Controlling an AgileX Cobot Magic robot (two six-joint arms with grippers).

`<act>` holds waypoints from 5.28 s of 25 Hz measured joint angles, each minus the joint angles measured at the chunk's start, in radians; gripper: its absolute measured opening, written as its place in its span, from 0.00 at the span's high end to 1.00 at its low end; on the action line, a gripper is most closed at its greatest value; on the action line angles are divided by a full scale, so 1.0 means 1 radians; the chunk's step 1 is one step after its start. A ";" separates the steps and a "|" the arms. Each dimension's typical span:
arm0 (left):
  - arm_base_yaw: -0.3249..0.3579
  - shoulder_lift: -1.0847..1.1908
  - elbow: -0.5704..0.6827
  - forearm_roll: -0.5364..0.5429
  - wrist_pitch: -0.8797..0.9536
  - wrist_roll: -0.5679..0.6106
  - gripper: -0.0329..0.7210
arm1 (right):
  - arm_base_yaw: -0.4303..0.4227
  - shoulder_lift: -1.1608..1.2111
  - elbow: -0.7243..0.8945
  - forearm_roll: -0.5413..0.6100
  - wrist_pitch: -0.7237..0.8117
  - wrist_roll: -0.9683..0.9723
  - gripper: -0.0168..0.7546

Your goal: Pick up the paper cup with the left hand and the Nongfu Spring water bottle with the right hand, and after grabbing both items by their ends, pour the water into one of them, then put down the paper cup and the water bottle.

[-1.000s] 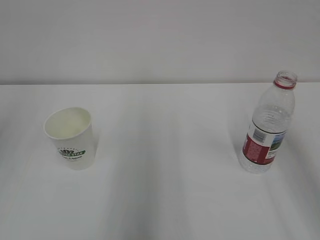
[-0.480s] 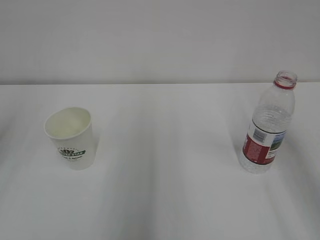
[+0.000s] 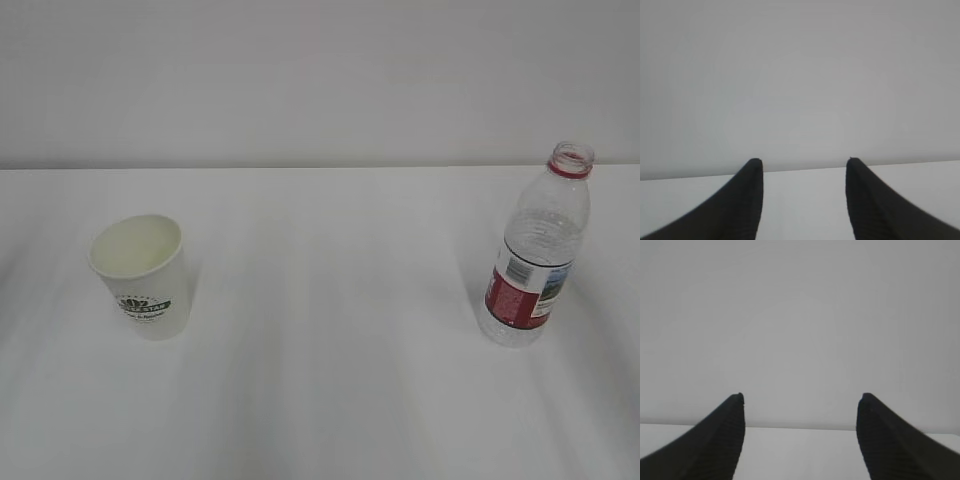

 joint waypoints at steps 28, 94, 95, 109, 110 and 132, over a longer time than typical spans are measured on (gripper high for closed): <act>-0.173 0.095 0.302 0.042 -0.315 0.000 0.44 | 0.000 0.000 0.317 -0.381 -0.196 0.371 0.29; -0.175 0.596 0.532 0.261 -0.802 -0.110 0.44 | 0.000 0.766 0.553 -0.178 -0.940 0.126 0.27; -0.175 0.596 0.532 0.262 -0.802 -0.110 0.44 | 0.000 0.766 0.539 -0.178 -0.940 0.126 0.25; -0.175 0.596 0.532 0.264 -0.802 -0.110 0.44 | 0.000 0.791 0.434 -0.180 -0.940 0.125 0.11; -0.175 0.596 0.532 0.264 -0.802 -0.110 0.44 | 0.000 0.799 0.430 -0.182 -0.940 0.125 0.11; -0.175 0.596 0.532 0.264 -0.802 -0.110 0.44 | 0.000 0.851 0.339 -0.203 -0.940 0.125 0.11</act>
